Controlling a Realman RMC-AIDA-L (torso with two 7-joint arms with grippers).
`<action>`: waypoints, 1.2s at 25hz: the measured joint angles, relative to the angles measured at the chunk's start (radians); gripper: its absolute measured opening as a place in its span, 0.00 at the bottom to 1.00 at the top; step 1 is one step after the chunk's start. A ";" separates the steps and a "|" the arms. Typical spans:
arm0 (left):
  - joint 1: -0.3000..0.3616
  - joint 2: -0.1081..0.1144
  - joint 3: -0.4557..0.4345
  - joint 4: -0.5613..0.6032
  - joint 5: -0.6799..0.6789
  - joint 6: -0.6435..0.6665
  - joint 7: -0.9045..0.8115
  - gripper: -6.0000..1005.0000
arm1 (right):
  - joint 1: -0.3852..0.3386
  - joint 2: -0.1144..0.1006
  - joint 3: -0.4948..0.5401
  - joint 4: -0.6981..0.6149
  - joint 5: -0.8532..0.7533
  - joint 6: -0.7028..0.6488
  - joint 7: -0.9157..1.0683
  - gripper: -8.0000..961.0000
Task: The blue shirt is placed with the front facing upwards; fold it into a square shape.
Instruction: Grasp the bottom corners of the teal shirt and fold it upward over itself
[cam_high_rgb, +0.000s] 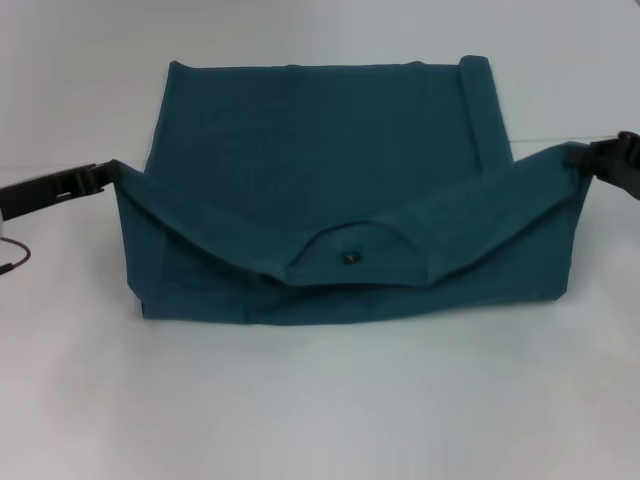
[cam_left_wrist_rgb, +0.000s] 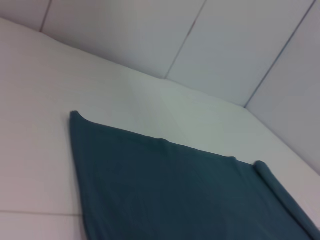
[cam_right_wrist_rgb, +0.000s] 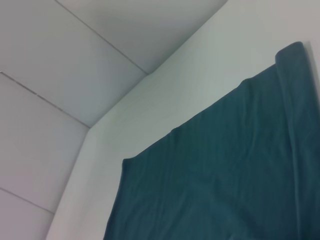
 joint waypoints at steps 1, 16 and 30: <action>-0.006 0.000 0.002 -0.004 0.000 -0.015 0.004 0.02 | 0.009 -0.001 -0.006 0.012 0.000 0.018 -0.002 0.04; -0.094 -0.003 0.003 -0.060 -0.005 -0.178 0.078 0.04 | 0.081 0.007 -0.069 0.041 0.004 0.202 -0.004 0.04; -0.124 0.000 0.003 -0.120 -0.101 -0.264 0.219 0.06 | 0.113 0.011 -0.091 0.087 0.055 0.324 -0.052 0.04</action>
